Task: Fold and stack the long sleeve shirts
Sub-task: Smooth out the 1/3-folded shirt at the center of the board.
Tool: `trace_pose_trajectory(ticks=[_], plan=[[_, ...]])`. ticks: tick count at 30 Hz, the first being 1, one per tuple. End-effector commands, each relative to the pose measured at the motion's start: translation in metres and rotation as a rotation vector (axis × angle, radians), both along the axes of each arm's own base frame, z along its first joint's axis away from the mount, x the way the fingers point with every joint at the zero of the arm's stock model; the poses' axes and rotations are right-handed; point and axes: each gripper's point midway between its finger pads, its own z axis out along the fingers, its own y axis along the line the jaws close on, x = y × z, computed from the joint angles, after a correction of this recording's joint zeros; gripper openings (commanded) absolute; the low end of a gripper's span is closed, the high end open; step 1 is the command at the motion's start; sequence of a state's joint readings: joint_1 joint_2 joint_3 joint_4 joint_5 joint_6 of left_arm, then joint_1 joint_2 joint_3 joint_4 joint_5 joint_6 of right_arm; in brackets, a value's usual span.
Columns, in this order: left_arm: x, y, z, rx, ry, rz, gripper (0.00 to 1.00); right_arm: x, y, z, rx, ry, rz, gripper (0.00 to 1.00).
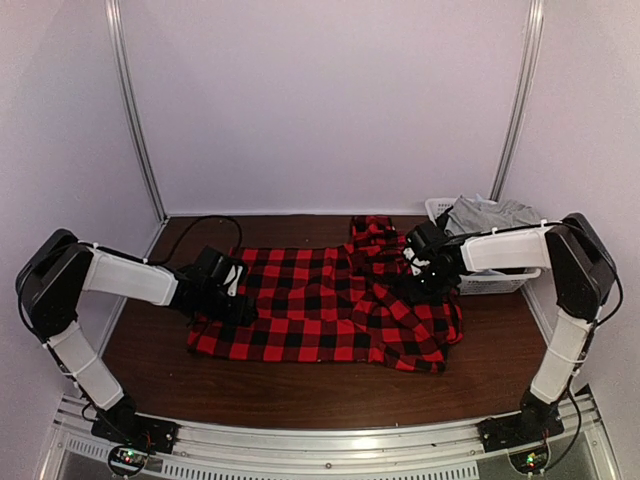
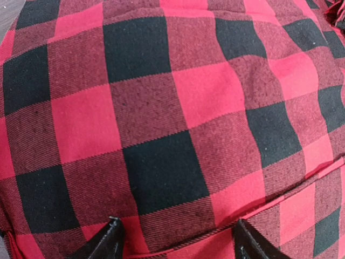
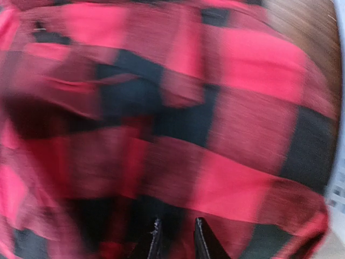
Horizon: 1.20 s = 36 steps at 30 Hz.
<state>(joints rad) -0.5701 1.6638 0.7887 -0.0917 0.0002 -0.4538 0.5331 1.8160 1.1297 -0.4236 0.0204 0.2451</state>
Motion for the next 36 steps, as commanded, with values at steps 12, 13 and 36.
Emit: trace_pose_trajectory(ticks=[12, 13, 36], plan=[[0.004, 0.0, 0.012, -0.045, -0.065, 0.011, 0.72, 0.014, 0.008, 0.066, 0.229, -0.164, 0.026, 0.56], [0.006, -0.002, 0.016, -0.052, -0.076, 0.01, 0.72, 0.019, 0.015, 0.074, 0.244, -0.188, 0.039, 0.59], [0.029, -0.038, 0.11, -0.227, -0.275, -0.103, 0.98, 0.117, 0.082, 0.046, 0.107, -0.193, 0.322, 0.51]])
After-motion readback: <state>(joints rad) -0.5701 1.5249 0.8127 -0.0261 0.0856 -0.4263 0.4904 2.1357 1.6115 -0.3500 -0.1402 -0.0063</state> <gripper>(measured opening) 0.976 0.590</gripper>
